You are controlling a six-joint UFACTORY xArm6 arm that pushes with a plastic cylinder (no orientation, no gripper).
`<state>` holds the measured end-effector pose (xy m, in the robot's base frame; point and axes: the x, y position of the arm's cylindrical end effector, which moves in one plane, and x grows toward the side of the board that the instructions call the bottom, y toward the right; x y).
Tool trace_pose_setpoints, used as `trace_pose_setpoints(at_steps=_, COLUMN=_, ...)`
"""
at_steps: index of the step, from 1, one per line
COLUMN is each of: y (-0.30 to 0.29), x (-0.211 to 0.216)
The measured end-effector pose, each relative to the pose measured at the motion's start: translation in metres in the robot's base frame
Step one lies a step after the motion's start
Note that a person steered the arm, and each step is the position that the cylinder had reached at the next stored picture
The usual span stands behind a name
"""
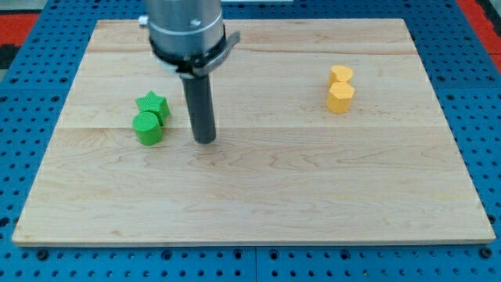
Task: Separate the green circle from the green star
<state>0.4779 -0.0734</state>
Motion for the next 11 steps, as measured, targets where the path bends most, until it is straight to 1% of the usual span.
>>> trace_pose_setpoints(at_steps=1, y=-0.031, x=0.016)
trace_pose_setpoints(at_steps=4, y=-0.133, x=0.016)
trace_pose_setpoints(at_steps=5, y=-0.147, x=0.014)
trace_pose_setpoints(at_steps=6, y=-0.147, x=-0.015)
trace_pose_setpoints(at_steps=7, y=-0.132, x=-0.028)
trace_pose_setpoints(at_steps=9, y=-0.055, x=-0.029)
trace_pose_setpoints(at_steps=10, y=-0.027, x=-0.029)
trace_pose_setpoints(at_steps=11, y=-0.012, x=-0.028)
